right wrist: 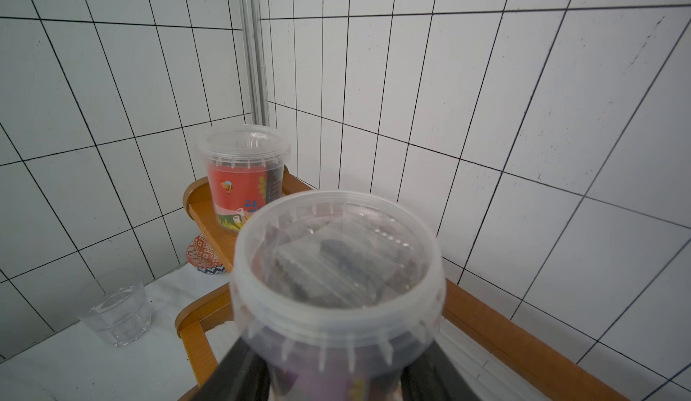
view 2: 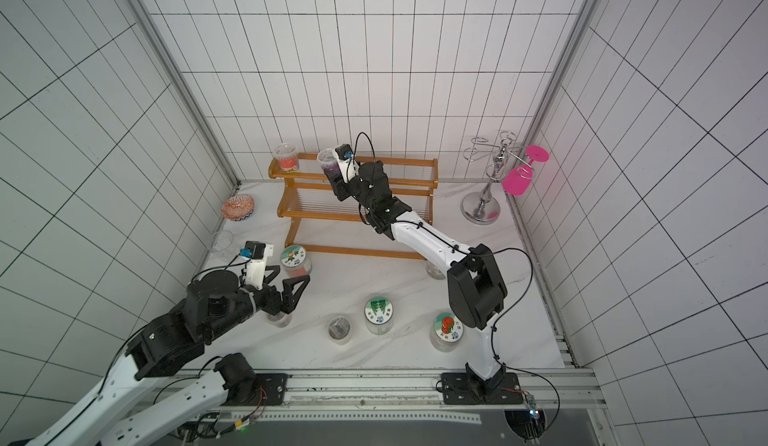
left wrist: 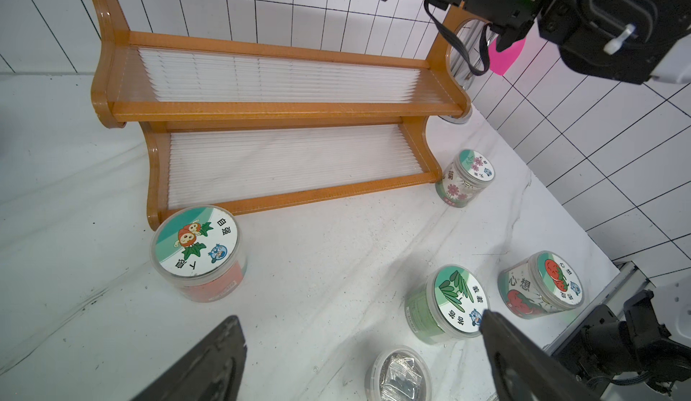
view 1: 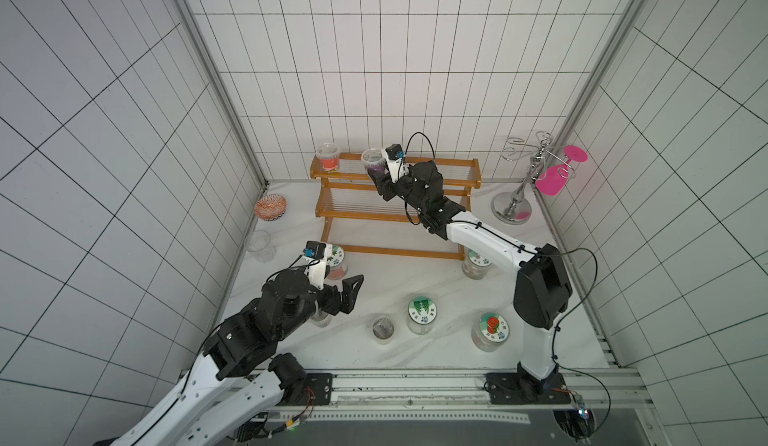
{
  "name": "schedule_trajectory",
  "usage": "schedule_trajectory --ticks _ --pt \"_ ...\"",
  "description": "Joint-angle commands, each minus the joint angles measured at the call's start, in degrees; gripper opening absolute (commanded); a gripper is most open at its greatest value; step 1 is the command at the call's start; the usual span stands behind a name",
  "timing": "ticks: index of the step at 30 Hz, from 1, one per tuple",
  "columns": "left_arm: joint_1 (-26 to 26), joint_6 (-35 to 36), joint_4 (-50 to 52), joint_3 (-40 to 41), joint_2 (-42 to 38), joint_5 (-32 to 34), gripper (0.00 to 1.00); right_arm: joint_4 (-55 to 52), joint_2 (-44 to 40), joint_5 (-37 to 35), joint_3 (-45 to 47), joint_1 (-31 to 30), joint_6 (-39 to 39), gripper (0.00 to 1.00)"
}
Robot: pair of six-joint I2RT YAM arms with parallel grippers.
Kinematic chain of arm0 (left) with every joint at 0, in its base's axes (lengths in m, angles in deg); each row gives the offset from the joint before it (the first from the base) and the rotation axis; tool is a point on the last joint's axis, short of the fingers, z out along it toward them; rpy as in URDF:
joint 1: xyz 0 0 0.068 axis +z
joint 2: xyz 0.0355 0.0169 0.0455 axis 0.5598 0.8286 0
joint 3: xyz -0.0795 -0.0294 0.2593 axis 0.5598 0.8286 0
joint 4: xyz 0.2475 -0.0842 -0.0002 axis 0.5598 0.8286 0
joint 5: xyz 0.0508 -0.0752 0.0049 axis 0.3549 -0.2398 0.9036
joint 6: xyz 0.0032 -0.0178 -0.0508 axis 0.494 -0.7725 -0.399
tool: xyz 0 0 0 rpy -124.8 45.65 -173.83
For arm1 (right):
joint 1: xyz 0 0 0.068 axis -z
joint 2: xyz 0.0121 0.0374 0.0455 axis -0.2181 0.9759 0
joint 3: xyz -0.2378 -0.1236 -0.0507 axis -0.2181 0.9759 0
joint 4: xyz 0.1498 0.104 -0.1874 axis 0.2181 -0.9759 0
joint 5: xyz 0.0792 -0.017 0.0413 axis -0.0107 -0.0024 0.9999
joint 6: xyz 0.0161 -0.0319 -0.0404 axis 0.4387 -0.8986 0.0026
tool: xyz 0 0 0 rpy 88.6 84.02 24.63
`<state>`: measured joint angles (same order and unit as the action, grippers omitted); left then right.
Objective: Place the seed container on the shelf
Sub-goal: Place the seed jar on the shelf.
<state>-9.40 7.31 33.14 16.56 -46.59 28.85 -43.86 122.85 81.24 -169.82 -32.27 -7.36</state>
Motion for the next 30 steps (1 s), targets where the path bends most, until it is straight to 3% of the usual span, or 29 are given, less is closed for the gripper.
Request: schedule_trajectory --ticks 1,11,25,30 --pt "0.20 -0.03 -1.19 0.41 -0.72 -0.15 0.99 -0.80 1.87 -0.34 -4.97 0.74 1.73 0.52" --pt "0.20 0.22 -1.79 0.46 -0.70 -0.23 0.99 -3.05 6.94 -0.35 -11.40 0.79 2.18 0.53" --pt "0.20 0.55 -2.50 0.76 -0.45 -0.54 0.99 -3.85 9.57 -1.24 -13.57 1.26 1.74 0.55" --pt "0.20 0.67 -2.50 0.81 -0.53 -0.37 0.99 -4.06 9.93 -1.24 -14.01 1.36 1.65 0.65"
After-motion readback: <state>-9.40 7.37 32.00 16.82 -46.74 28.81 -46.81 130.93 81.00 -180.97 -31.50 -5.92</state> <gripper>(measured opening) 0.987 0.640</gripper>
